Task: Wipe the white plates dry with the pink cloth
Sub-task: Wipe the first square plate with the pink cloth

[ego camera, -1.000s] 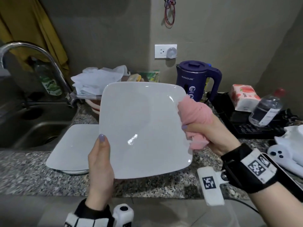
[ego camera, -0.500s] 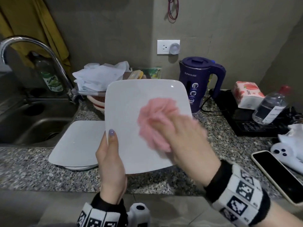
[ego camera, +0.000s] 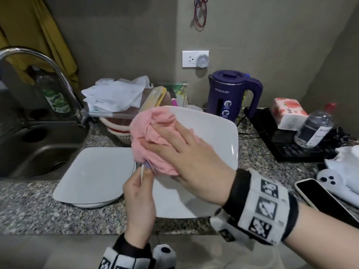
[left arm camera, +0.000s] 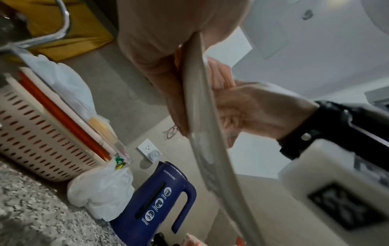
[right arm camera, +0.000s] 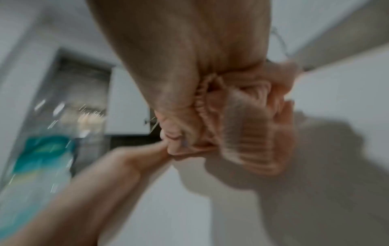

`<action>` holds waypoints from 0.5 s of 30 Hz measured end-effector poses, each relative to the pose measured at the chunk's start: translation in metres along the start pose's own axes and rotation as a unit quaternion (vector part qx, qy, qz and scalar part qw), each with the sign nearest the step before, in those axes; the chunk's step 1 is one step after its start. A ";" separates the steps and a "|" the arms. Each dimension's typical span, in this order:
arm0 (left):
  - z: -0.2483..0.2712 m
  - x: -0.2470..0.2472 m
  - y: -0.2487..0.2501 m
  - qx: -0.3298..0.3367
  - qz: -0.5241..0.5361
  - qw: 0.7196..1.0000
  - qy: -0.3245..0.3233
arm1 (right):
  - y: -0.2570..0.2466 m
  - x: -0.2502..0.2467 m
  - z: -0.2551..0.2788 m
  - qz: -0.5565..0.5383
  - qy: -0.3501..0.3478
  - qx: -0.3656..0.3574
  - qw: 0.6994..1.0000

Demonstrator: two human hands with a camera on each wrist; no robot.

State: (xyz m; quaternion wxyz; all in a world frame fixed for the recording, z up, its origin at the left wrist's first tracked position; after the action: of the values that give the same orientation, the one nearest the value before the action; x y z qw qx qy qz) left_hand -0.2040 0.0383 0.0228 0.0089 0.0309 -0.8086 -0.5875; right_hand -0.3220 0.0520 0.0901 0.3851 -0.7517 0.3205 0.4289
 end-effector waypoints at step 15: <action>-0.002 -0.017 -0.005 -0.089 0.102 0.990 0.041 | 0.058 -0.025 0.034 0.122 0.022 0.255 0.959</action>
State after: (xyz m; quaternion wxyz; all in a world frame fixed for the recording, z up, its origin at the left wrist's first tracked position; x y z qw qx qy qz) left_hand -0.1868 0.0361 0.0192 0.1045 -0.0289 -0.7512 -0.6511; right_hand -0.3934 0.0561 0.0835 0.5017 -0.5931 0.5168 0.3599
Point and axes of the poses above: each hand's wrist, its own z-axis away from the middle knuckle, its own x-axis out of the palm, y = z × x, the point moved 5 cm from there along -z, towards the middle knuckle, and after that the axes turned 13 degrees about -z, right-handed, at the moved point
